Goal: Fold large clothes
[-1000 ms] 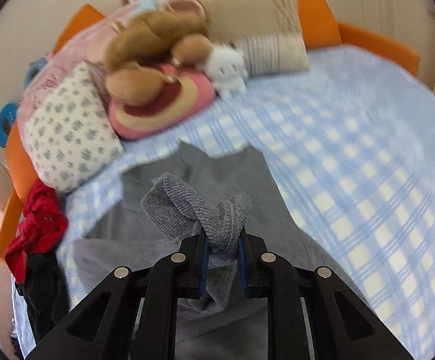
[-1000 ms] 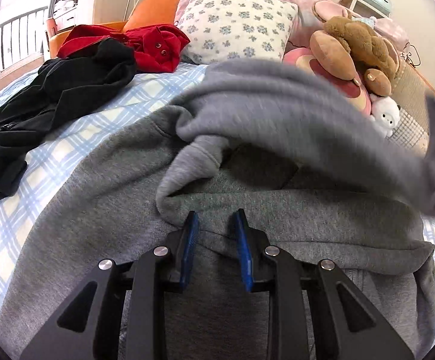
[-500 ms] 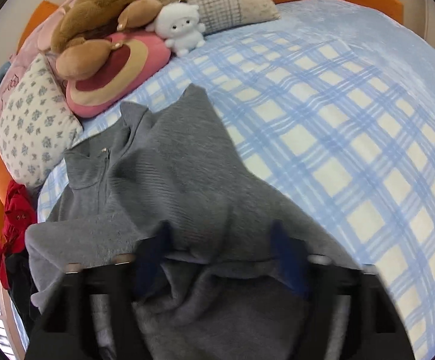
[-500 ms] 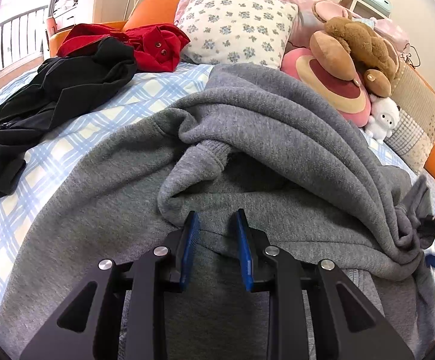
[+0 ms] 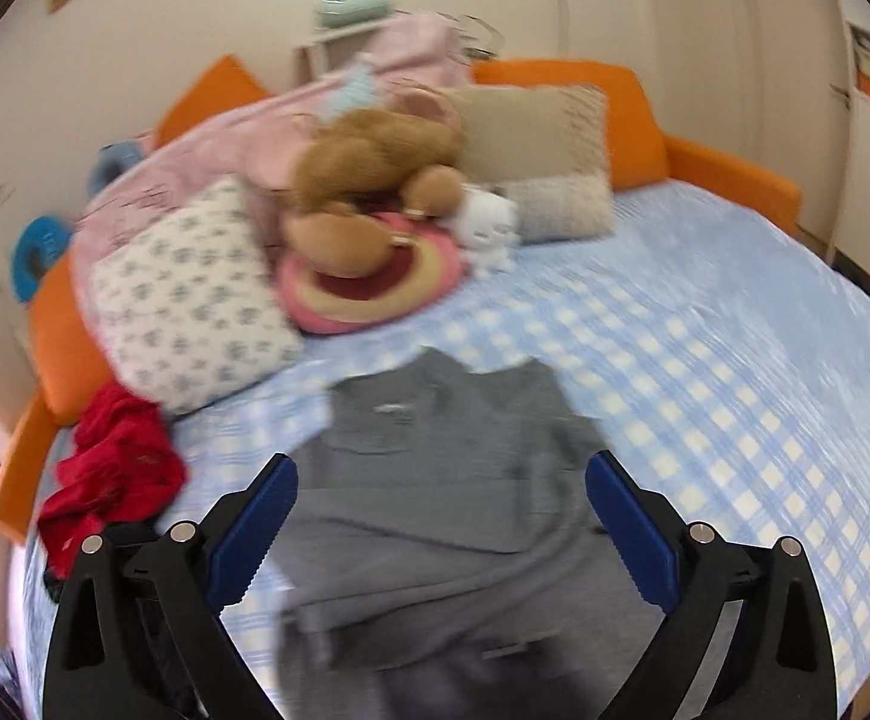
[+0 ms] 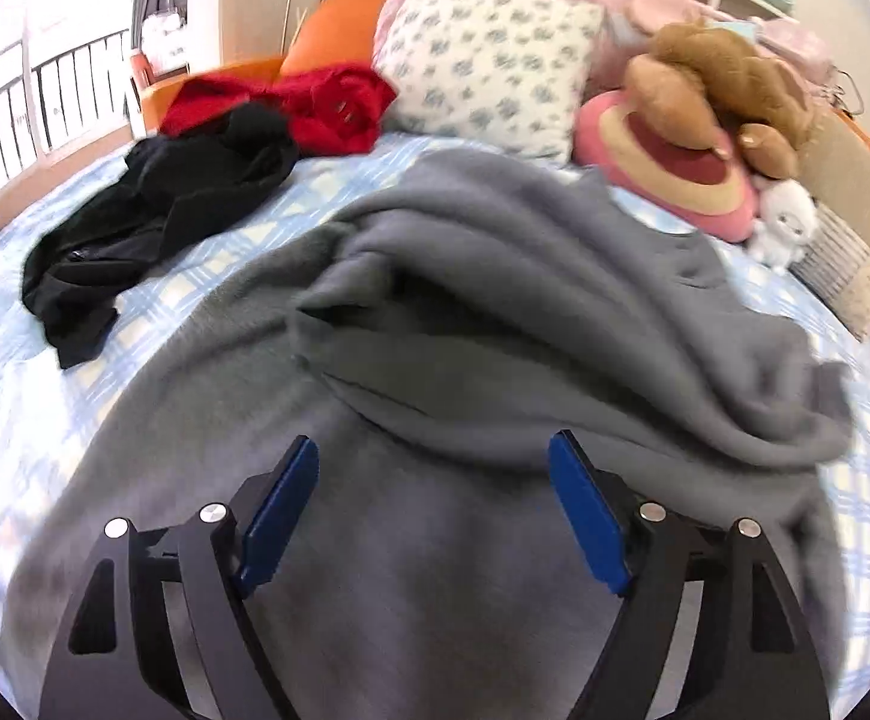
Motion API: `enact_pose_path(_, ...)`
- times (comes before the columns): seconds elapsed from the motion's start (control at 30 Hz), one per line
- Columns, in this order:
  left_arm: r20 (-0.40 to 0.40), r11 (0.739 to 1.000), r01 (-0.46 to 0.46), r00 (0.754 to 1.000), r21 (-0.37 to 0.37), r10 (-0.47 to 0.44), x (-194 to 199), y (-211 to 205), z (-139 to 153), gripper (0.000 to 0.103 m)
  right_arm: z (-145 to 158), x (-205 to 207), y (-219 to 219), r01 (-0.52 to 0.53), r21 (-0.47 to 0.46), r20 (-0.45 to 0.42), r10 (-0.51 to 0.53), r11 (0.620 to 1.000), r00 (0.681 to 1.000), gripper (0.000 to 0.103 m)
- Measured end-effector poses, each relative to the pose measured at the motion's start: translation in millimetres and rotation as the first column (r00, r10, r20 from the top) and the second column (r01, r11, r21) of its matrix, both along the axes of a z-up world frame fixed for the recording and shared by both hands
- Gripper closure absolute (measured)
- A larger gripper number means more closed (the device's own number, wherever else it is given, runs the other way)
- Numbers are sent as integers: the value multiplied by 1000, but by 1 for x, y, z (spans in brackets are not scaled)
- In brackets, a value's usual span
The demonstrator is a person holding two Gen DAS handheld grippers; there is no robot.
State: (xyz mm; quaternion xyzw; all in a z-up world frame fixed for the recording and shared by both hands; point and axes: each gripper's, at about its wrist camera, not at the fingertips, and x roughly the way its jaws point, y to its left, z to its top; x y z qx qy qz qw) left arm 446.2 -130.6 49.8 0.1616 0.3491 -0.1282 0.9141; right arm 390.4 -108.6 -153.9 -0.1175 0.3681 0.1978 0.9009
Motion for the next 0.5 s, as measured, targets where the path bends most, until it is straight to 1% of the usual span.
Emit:
enact_pose_path(0.07,-7,999,-36,999,-25,36,7,29,-1,4,16,1,-45,69,14,20,-69,998,997,25)
enact_pose_path(0.13,-39,995,-83,996,-52,81,19,59,-15,4,36,8,-91,131,66,33,-134,989,990,24)
enact_pose_path(0.2,-85,988,-136,988,-75,130,32,82,-41,4,54,21,-122,169,77,54,-173,983,983,19)
enact_pose_path(0.23,-124,983,-162,981,-88,151,42,94,-61,4,61,28,-134,166,75,69,-171,983,983,15)
enact_pose_path(0.27,-155,978,-187,973,-90,172,50,102,-82,4,67,35,-141,156,56,83,-160,986,984,12)
enact_pose_path(0.3,-175,975,-207,966,-84,190,56,108,-100,4,71,46,-144,139,11,98,-139,990,985,12)
enact_pose_path(0.37,-210,970,-228,956,-84,206,63,117,-133,4,74,63,-139,44,-71,97,-37,996,995,12)
enact_pose_path(0.43,-247,965,-252,942,-71,228,67,124,-164,4,70,72,-123,-38,-165,99,55,986,994,12)
enact_pose_path(0.47,-266,964,-257,936,-67,231,68,128,-180,4,67,74,-116,-70,-196,92,89,978,992,12)
enact_pose_path(0.5,-274,963,-261,933,-61,235,67,131,-190,4,61,77,-103,-115,-236,79,137,965,987,12)
